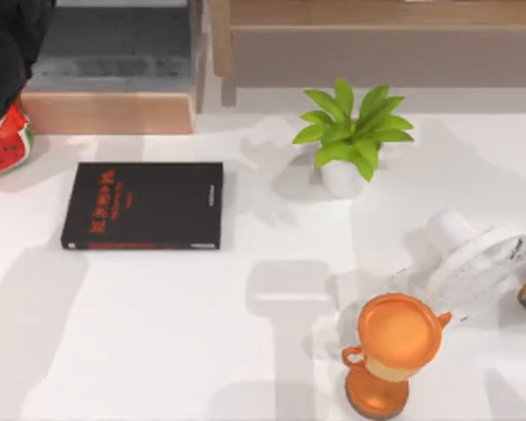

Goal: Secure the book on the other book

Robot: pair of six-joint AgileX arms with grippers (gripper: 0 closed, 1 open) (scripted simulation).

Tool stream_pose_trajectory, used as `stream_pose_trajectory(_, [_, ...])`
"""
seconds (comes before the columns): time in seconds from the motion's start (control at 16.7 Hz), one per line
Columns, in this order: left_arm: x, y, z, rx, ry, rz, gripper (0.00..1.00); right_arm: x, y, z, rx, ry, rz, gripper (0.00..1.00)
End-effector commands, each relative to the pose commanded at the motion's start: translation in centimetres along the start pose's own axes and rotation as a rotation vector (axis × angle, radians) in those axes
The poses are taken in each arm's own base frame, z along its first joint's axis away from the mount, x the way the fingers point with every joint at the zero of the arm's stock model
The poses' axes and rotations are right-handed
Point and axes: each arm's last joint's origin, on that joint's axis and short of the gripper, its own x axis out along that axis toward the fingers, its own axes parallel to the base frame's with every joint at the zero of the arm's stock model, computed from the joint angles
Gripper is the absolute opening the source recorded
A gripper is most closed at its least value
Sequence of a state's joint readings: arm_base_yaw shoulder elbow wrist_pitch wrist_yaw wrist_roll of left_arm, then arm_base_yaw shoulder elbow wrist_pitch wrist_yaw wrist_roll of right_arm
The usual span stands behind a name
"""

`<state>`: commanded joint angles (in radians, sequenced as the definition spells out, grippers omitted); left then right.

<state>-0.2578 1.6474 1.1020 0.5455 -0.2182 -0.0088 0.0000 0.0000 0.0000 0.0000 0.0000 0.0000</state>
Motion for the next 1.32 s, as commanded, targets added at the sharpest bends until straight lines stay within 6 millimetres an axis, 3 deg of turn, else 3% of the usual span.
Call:
stream_pose_trajectory(0.12, [2.9, -1.3, -1.7, 0.002, 0.005, 0.003, 1.00, 0.0, 0.0, 0.0, 0.000, 0.000, 0.000, 1.00])
stream_pose_trajectory(0.3, [5.4, -2.6, -3.5, 0.004, 0.003, 0.005, 1.00, 0.0, 0.0, 0.0, 0.000, 0.000, 0.000, 1.00])
stream_pose_trajectory(0.72, [6.0, -2.6, -4.0, 0.004, 0.004, 0.008, 1.00, 0.0, 0.0, 0.0, 0.000, 0.000, 0.000, 1.00])
stream_pose_trajectory(1.08, [8.5, -2.4, -3.9, 0.004, 0.000, 0.005, 1.00, 0.0, 0.0, 0.0, 0.000, 0.000, 0.000, 1.00])
stream_pose_trajectory(1.32, [8.9, -2.9, -3.9, 0.004, 0.001, 0.005, 1.00, 0.0, 0.0, 0.0, 0.000, 0.000, 0.000, 1.00])
